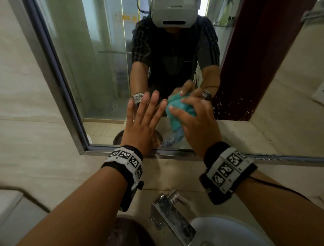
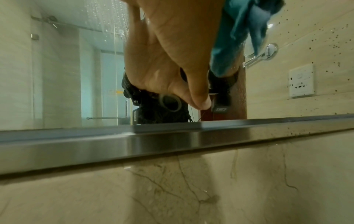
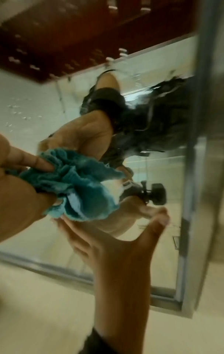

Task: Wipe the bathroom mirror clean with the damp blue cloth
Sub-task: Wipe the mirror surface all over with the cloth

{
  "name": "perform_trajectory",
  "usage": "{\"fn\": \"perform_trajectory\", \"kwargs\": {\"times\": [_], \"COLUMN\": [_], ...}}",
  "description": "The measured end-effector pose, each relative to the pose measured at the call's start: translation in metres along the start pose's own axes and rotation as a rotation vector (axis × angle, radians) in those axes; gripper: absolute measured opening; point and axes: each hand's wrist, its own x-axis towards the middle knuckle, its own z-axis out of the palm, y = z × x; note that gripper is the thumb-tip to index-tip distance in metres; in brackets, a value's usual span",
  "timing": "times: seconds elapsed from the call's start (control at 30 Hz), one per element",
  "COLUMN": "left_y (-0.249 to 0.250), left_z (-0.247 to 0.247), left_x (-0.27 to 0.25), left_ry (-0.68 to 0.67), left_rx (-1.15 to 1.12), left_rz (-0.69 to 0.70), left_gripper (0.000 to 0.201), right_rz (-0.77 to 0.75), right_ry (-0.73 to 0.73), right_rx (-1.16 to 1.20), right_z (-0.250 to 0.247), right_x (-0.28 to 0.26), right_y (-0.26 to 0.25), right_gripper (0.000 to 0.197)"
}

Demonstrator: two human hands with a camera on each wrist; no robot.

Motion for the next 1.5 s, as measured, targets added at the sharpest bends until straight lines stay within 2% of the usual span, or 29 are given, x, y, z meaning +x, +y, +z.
{"fn": "perform_trajectory", "kwargs": {"times": [0.03, 0.1, 0.17, 0.2, 0.23, 0.3, 0.4, 0.47, 0.53, 0.6, 0.63, 0.67, 0.73, 0.83, 0.9, 0.97, 1.03, 1.07, 1.13, 1.2, 1.3, 1.37, 1.43, 1.5], "left_y": [-0.001, -0.002, -0.002, -0.001, -0.001, 0.0, 0.0, 0.0, -0.001, -0.001, -0.001, 0.0, -0.001, -0.004, -0.004, -0.002, 0.001, 0.001, 0.001, 0.0, 0.0, 0.0, 0.0, 0.001], "left_z": [0.0, 0.0, 0.0, 0.0, 0.001, 0.001, 0.004, 0.003, 0.003, 0.002, 0.002, 0.003, 0.005, 0.008, 0.009, 0.01, 0.009, 0.008, 0.006, 0.007, 0.006, 0.005, 0.005, 0.005], "left_x": [0.0, -0.001, -0.001, -0.001, -0.001, -0.001, -0.002, -0.001, -0.001, -0.001, -0.001, -0.001, -0.001, -0.002, -0.002, -0.002, -0.001, -0.001, -0.002, -0.003, -0.002, -0.002, -0.003, -0.003], "left_ry": [0.002, 0.007, 0.01, 0.012, 0.017, 0.033, 0.059, 0.059, 0.051, 0.04, 0.039, 0.044, 0.052, 0.065, 0.074, 0.078, 0.065, 0.052, 0.04, 0.05, 0.034, 0.016, 0.02, 0.028], "left_rx": [-0.001, -0.013, -0.022, -0.026, -0.031, -0.048, -0.042, -0.036, -0.041, -0.052, -0.059, -0.061, -0.058, -0.041, -0.024, -0.025, -0.029, -0.032, -0.039, -0.036, -0.037, -0.038, -0.035, -0.041], "left_rz": [0.002, 0.01, 0.008, 0.008, 0.01, 0.012, 0.017, 0.014, 0.017, 0.016, 0.02, 0.023, 0.024, 0.025, 0.03, 0.028, 0.021, 0.016, 0.006, 0.005, 0.01, 0.014, 0.013, 0.0], "left_gripper": [0.134, 0.132, 0.131, 0.131, 0.13, 0.128, 0.125, 0.122, 0.118, 0.118, 0.12, 0.123, 0.128, 0.126, 0.124, 0.12, 0.118, 0.121, 0.127, 0.126, 0.127, 0.131, 0.131, 0.13], "right_rz": [0.03, -0.087, -0.268, -0.273, -0.245, -0.181, -0.05, 0.066, 0.01, -0.143, -0.163, -0.152, -0.084, 0.072, 0.163, 0.103, -0.072, -0.111, -0.096, -0.05, 0.064, 0.148, 0.09, -0.07], "right_ry": [0.04, -0.018, -0.242, -0.37, -0.435, -0.367, -0.106, -0.019, -0.104, -0.335, -0.421, -0.439, -0.294, 0.051, 0.126, 0.026, -0.212, -0.341, -0.457, -0.386, -0.09, 0.033, 0.003, -0.186], "right_rx": [-0.006, -0.077, -0.098, -0.068, -0.031, -0.024, -0.001, 0.038, 0.002, 0.007, 0.008, 0.003, -0.005, 0.036, 0.077, 0.03, -0.023, -0.012, 0.016, 0.001, -0.004, 0.043, 0.011, -0.031], "right_z": [0.001, 0.012, 0.023, 0.023, 0.022, 0.017, 0.007, 0.01, 0.02, 0.029, 0.027, 0.022, 0.013, -0.001, 0.003, 0.014, 0.028, 0.03, 0.025, 0.015, -0.001, -0.004, 0.003, 0.017], "right_x": [0.004, -0.015, -0.052, -0.065, -0.069, -0.055, -0.015, -0.008, -0.028, -0.061, -0.07, -0.07, -0.048, 0.001, 0.012, -0.007, -0.045, -0.062, -0.074, -0.057, -0.005, 0.011, -0.003, -0.039], "right_y": [-0.004, -0.01, -0.012, -0.011, -0.008, -0.007, -0.012, -0.014, -0.016, -0.014, -0.011, -0.009, -0.006, -0.005, -0.007, -0.014, -0.017, -0.016, -0.012, -0.011, -0.013, -0.014, -0.016, -0.014], "right_gripper": [0.042, 0.039, 0.041, 0.046, 0.051, 0.05, 0.046, 0.05, 0.057, 0.064, 0.066, 0.065, 0.056, 0.036, 0.037, 0.043, 0.053, 0.058, 0.062, 0.056, 0.038, 0.035, 0.04, 0.054]}}
